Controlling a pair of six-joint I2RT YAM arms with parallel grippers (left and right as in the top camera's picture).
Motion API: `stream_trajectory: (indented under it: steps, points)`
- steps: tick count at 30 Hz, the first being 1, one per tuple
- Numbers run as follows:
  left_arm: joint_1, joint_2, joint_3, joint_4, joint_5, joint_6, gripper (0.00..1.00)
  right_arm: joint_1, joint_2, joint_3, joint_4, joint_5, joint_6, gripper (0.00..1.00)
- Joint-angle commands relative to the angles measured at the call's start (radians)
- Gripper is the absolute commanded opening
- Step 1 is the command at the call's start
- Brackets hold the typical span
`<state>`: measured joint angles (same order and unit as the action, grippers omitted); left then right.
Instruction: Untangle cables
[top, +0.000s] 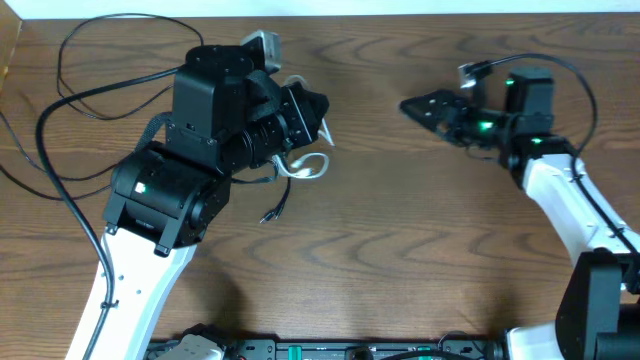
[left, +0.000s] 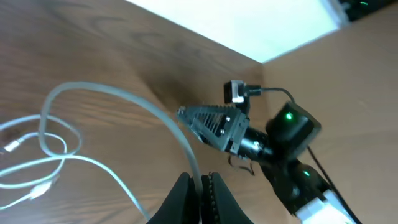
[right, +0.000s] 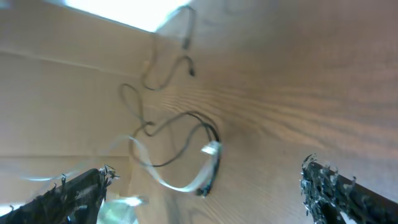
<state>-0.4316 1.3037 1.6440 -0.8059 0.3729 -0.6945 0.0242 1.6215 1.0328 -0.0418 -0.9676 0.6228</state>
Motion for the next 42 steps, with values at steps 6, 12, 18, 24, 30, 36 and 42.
stream_trajectory:
  steps: [6, 12, 18, 24, 30, 36, 42]
  points:
    - [-0.019, 0.003, 0.006, 0.1, 0.215, 0.028, 0.07, 0.03, -0.008, 0.009, 0.262, -0.339, -0.036, 0.99]
    - [-0.033, 0.003, 0.006, 0.117, 0.215, 0.007, 0.07, 0.111, -0.008, 0.009, 0.499, -0.442, -0.036, 0.99]
    - [-0.033, 0.003, 0.006, 0.117, 0.211, 0.002, 0.08, 0.126, -0.008, 0.009, 0.58, -0.441, -0.01, 0.99]
    - [-0.033, 0.003, 0.006, 0.111, 0.172, 0.002, 0.07, 0.108, -0.008, 0.009, 0.35, 0.03, 0.021, 0.99]
    - [-0.033, 0.003, 0.006, 0.106, 0.172, 0.002, 0.07, 0.111, -0.008, 0.009, 0.1, 0.383, -0.055, 0.99]
    - [-0.033, 0.003, 0.006, 0.087, 0.165, 0.002, 0.08, 0.112, -0.024, 0.019, -0.053, 0.227, -0.415, 0.99]
    - [-0.033, 0.004, 0.006, 0.082, 0.158, -0.068, 0.08, 0.164, -0.178, 0.019, -0.099, 0.123, -0.715, 0.99]
